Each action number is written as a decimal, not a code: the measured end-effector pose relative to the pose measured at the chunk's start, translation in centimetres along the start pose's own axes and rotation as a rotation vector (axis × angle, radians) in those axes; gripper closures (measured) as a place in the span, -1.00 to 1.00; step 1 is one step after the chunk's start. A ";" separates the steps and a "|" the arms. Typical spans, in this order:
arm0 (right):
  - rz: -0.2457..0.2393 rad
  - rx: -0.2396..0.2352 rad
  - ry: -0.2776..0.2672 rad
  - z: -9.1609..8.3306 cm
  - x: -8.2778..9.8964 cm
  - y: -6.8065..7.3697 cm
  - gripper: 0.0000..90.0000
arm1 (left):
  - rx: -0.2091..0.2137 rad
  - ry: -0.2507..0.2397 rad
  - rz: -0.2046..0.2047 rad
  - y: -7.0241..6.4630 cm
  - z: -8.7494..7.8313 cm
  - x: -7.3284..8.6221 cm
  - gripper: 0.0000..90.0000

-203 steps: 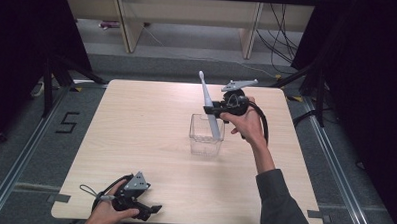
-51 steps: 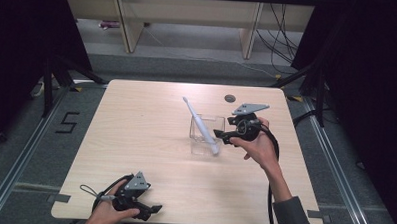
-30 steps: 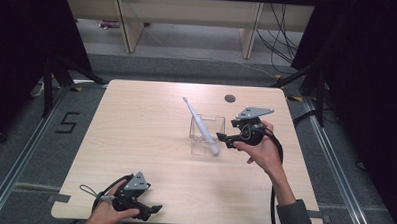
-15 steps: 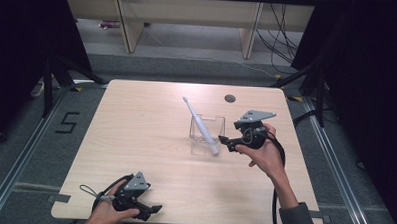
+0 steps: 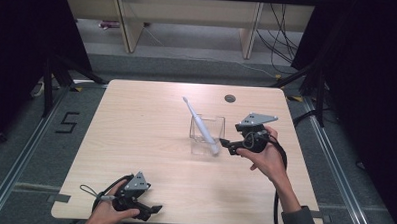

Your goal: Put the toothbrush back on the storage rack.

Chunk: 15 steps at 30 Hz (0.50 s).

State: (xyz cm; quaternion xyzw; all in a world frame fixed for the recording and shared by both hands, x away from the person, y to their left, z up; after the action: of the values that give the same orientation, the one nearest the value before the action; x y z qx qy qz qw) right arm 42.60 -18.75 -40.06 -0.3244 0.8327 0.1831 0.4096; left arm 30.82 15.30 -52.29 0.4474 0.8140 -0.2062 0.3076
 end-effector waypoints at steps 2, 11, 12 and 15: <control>-0.014 0.002 0.003 -0.2 0.2 0.0 -0.49 | -0.002 -0.013 -0.017 -0.1 0.1 0.0 -0.67; -0.010 0.014 0.000 -1.2 1.2 0.2 -0.50 | -0.002 -0.013 -0.017 -0.1 0.1 0.0 -0.67; -0.011 0.016 -0.004 -1.2 1.4 0.1 -0.50 | -0.001 -0.012 -0.016 -0.1 0.1 0.0 -0.67; 0.004 0.014 0.009 -1.5 1.8 0.0 -0.50 | -0.010 0.002 0.000 0.0 0.0 0.0 -0.67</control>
State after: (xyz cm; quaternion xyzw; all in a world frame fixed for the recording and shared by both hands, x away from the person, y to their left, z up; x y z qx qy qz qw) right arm 40.94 -20.24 -40.61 -0.3208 0.8363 0.1765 0.4081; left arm 30.86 15.30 -52.33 0.4460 0.8155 -0.2016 0.3089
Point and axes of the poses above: each handheld gripper's, and its own axes: z roughly forward along the jaws, x roughly out of its underside, y roughly to its left, the point moved 2 cm from there along z, roughly forward along the jaws, and after that the axes turned 4 degrees about z, right-handed, at the moved point
